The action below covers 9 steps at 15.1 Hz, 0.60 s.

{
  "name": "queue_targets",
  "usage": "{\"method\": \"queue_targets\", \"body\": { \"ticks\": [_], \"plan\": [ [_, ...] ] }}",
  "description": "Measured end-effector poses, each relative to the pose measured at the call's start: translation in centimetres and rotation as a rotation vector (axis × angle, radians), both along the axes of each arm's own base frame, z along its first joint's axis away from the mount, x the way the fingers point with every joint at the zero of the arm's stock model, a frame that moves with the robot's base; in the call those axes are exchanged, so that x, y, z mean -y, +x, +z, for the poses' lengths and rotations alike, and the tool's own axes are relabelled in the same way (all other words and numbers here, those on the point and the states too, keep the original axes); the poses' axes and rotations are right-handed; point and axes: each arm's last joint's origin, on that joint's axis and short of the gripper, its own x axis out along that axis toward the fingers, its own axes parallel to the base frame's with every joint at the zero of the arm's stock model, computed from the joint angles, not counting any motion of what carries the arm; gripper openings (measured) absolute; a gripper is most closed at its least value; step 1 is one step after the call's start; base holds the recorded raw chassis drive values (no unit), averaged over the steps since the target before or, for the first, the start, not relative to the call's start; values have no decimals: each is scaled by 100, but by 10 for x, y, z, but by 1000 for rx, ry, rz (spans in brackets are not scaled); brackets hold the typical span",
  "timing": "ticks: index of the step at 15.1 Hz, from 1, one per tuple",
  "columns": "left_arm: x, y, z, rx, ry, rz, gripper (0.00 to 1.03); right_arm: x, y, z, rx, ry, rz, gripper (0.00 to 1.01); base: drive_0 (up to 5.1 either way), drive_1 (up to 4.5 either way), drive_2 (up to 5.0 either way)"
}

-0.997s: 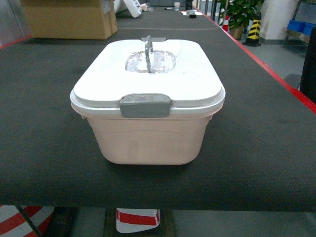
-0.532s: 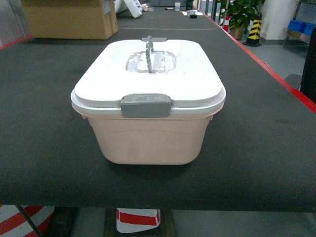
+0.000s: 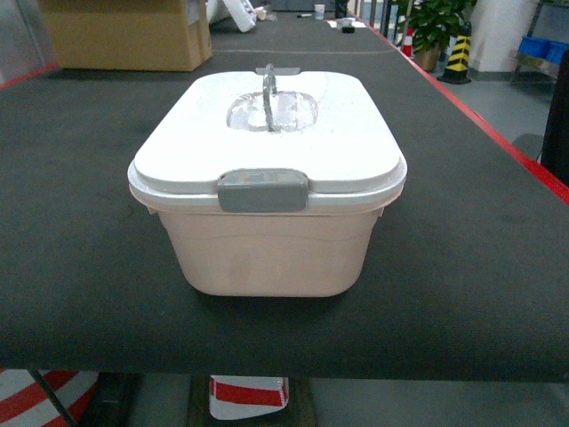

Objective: Pick capacitor and pack into box

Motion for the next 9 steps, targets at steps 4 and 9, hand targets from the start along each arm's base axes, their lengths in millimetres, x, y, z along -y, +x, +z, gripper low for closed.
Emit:
{"method": "queue_targets", "body": {
  "ticks": [4,9],
  "plan": [
    [0,0,0,0,0,0,98,0,0,0,0,0,0,98,0,0,0],
    [0,0,0,0,0,0,98,0,0,0,0,0,0,98,0,0,0]
  ]
}}
